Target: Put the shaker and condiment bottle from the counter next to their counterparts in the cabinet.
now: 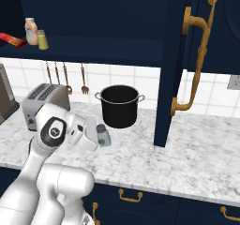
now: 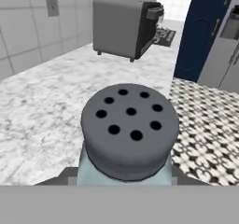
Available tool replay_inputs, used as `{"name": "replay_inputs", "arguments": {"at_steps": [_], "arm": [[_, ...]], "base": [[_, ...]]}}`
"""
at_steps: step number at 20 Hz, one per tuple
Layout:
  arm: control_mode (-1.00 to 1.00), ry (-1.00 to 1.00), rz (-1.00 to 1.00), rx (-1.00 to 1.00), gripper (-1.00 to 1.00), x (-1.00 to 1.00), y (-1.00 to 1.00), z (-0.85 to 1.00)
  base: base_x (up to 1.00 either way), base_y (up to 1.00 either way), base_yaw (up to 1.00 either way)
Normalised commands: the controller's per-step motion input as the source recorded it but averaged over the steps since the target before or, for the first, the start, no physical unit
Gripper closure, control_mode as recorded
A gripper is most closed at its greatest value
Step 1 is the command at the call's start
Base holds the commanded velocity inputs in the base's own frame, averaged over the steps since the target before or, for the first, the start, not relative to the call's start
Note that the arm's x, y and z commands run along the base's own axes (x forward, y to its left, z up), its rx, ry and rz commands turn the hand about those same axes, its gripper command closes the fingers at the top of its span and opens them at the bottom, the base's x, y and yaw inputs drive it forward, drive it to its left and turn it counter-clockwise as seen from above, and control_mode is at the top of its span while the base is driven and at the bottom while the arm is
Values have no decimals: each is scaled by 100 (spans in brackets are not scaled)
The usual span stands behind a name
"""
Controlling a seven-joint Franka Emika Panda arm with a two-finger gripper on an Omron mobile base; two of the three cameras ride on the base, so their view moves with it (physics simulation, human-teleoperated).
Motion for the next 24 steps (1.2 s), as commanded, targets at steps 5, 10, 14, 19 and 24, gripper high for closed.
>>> {"name": "replay_inputs", "arguments": {"at_steps": [5,10,14,19,24], "arm": [[-100,-22,38,0,100,-26,0,66],[-100,-18,39,0,100,-29,0,64],[-100,-17,40,0,100,-18,8,61],[-100,-21,42,0,100,-11,17,72],[-100,-19,43,-3,100,0,32,72]], "base": [[0,0,0],[0,0,0],[0,0,0],[0,0,0],[0,0,0]]}}
